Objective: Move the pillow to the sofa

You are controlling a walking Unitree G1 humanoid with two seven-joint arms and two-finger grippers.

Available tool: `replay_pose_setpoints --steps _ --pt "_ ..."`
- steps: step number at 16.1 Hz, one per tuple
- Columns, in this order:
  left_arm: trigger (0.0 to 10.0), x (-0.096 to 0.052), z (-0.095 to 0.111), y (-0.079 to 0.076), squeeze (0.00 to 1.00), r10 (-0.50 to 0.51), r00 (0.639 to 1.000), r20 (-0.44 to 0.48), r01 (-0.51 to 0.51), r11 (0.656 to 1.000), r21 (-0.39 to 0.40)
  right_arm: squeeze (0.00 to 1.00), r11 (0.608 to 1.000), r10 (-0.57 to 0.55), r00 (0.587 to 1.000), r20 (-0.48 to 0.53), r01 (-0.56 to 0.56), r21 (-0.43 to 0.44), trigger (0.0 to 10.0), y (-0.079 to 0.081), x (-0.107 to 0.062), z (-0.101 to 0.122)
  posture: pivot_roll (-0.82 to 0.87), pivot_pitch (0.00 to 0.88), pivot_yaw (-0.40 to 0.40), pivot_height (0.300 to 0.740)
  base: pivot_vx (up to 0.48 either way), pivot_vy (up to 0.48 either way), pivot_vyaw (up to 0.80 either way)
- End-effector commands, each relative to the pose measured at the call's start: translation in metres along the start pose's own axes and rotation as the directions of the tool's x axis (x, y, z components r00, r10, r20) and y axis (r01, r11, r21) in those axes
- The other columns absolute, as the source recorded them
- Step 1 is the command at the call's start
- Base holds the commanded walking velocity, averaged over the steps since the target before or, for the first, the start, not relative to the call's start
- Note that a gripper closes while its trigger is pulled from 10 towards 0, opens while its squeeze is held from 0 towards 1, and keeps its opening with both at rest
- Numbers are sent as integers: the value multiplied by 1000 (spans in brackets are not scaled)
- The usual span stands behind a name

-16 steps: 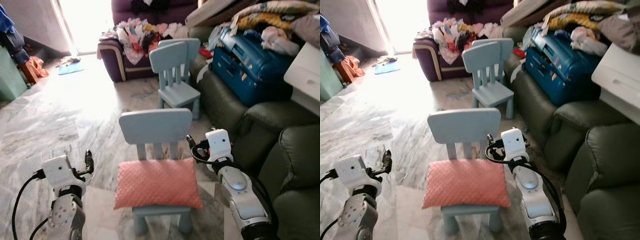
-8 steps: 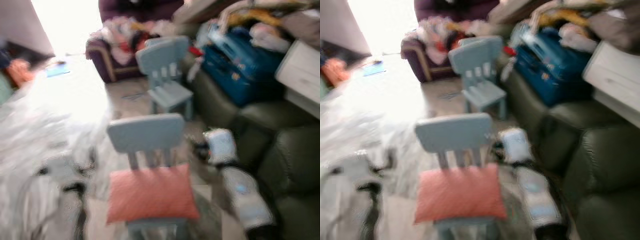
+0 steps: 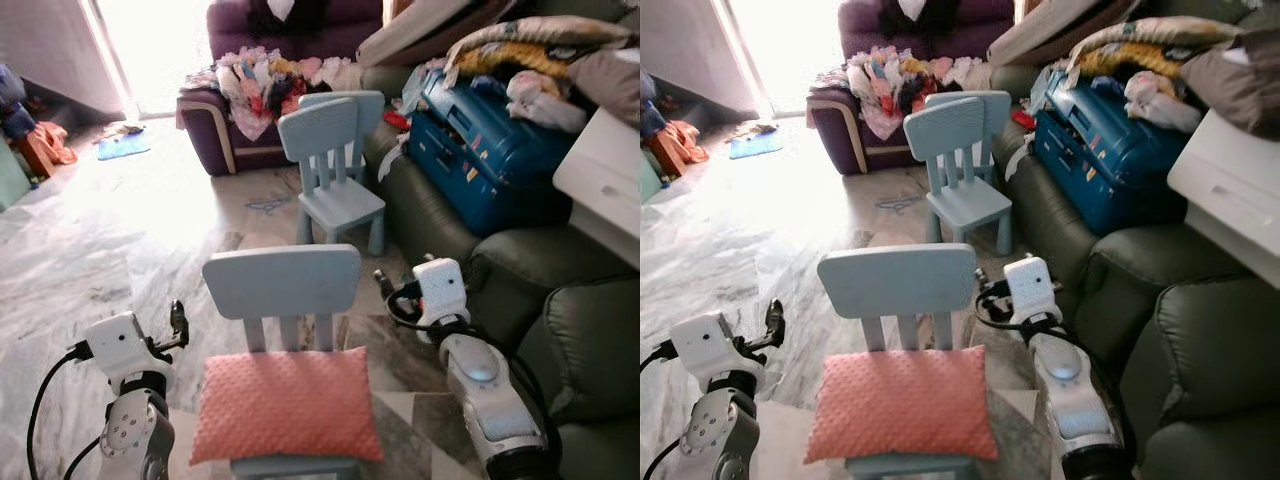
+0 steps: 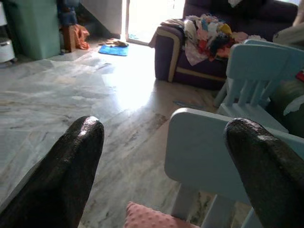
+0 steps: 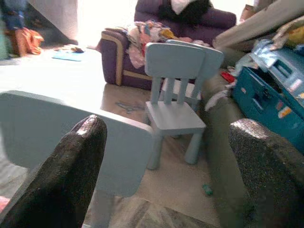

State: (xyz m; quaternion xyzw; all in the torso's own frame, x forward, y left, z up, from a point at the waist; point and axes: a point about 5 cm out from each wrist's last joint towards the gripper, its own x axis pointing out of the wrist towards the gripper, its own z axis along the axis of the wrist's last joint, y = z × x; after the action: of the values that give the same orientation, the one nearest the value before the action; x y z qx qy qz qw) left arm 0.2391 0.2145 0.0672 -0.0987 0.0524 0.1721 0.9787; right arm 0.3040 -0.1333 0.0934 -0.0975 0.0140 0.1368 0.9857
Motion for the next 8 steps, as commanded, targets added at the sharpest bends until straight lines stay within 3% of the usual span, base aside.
replay_pose_setpoints --steps 1,4,8 --pt "10000 1 1 4 0 28 1000 -6 -28 1000 0 0 1000 21 1000 11 -21 3 10000 4 2 4 -144 8 62 740 0 0 0" --pt "10000 1 1 3 0 33 999 -13 -33 999 -18 0 1000 26 1000 8 -26 5 10000 5 2 4 -141 9 63 740 0 0 0" --pt "10000 2 0 2 0 31 999 -24 -31 999 -13 0 1000 28 1000 6 -28 8 10000 6 1 3 -144 12 64 740 0 472 0"
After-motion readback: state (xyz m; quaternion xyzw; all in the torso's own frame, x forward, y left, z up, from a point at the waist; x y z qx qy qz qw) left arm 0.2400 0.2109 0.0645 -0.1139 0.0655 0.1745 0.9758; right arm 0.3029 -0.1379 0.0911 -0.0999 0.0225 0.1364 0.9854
